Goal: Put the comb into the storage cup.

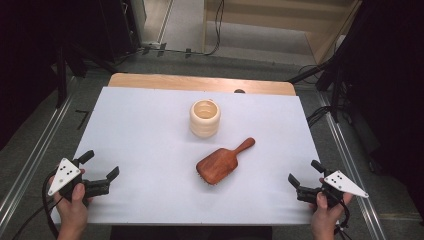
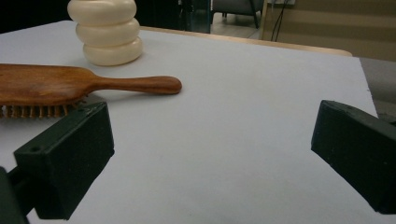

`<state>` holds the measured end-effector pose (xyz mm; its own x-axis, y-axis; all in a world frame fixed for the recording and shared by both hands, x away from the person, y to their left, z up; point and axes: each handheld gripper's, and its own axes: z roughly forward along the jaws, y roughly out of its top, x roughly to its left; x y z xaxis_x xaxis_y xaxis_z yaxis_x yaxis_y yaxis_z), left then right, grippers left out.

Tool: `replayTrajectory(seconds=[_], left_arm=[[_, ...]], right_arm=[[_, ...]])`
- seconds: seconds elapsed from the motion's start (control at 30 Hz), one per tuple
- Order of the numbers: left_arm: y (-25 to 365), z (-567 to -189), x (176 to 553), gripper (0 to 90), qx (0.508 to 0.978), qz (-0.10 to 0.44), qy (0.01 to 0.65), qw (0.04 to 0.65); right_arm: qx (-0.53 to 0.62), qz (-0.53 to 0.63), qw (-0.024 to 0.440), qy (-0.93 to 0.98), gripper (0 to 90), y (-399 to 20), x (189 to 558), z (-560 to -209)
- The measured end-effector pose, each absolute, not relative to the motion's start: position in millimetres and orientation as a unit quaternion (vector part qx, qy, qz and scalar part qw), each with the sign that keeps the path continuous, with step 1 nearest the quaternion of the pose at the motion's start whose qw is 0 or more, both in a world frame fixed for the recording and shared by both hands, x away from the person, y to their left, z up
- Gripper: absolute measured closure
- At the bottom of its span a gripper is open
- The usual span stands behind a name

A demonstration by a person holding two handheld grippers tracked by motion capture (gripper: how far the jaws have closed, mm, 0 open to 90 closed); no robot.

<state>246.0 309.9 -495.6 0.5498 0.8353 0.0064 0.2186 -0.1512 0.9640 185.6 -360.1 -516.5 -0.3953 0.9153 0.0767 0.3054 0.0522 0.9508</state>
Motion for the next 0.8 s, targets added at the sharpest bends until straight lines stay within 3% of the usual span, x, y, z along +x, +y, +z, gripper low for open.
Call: replayTrajectory(seconds=[0.1,0.37,0.43,0.47,0.6,0.63,0.67,0.77,0.8], left_arm=[[310,-496,246,0.0,0.7,0.29,0.377,0.533],[310,-496,247,0.0,0.7,0.289,0.379,0.532],[310,-496,247,0.0,0.698,0.288,0.38,0.534],[310,-496,247,0.0,0.698,0.288,0.38,0.534],[310,-496,247,0.0,0.697,0.289,0.381,0.534],[310,-496,247,0.0,0.697,0.288,0.382,0.534],[311,-496,247,0.0,0.697,0.289,0.382,0.534],[311,-496,247,0.0,0.696,0.288,0.383,0.535],[311,-496,247,0.0,0.696,0.287,0.383,0.535]], right_arm=[[0.46,0.514,0.294,0.662,5.8,-362,184,-514],[0.461,0.52,0.266,0.669,5.8,-357,183,-508],[0.456,0.518,0.266,0.673,7.0,-356,184,-507],[0.458,0.508,0.276,0.675,14.6,-353,183,-502],[0.456,0.493,0.281,0.686,14.7,-346,184,-493],[0.453,0.494,0.277,0.688,17.3,-344,184,-490],[0.455,0.496,0.276,0.686,27.6,-341,186,-485],[0.449,0.509,0.264,0.685,38.4,-338,187,-481],[0.441,0.517,0.258,0.687,59.9,-336,188,-475]])
